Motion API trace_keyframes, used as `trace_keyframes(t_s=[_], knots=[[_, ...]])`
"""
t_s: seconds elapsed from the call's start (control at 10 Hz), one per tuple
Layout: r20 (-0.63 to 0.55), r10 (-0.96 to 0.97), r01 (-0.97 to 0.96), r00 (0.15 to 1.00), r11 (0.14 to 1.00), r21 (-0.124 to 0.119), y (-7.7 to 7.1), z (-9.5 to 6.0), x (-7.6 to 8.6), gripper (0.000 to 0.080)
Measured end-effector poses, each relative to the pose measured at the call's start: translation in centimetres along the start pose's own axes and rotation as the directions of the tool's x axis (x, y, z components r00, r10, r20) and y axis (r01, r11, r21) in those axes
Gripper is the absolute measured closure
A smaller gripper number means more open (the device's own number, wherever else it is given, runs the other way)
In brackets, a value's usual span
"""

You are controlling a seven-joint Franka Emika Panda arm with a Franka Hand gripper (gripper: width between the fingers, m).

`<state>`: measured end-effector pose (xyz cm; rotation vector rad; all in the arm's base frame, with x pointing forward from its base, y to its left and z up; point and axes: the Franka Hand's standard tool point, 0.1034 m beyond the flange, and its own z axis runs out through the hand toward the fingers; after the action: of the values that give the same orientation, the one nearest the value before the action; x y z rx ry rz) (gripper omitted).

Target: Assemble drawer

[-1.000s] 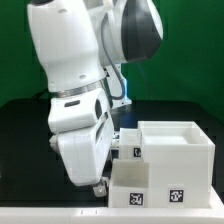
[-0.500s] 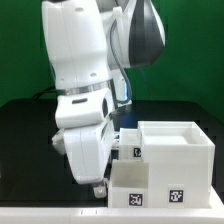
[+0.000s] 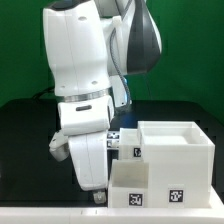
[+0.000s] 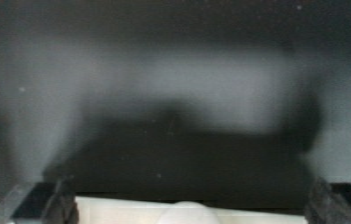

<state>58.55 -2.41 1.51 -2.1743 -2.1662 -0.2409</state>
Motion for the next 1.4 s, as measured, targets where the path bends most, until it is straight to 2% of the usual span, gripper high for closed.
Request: trace_keyframes(t_s=[0.2,0.4,0.5,1.4], knots=[[0.004,-0.038,0.038,0.999,0.999,0.0,0.1,0.0,0.8,0.0151],[-0.009,-0.093,0.093,0.996,0.996,-0.002,0.2,0.3,4.3,0.0151],[-0.009,-0.095,0.095,0.995,0.995,-0.002,0.3,0.3,5.1,0.0151],[-0.009,-0.095,0.095,0.995,0.995,-0.002,0.3,0.3,5.1,0.0151]])
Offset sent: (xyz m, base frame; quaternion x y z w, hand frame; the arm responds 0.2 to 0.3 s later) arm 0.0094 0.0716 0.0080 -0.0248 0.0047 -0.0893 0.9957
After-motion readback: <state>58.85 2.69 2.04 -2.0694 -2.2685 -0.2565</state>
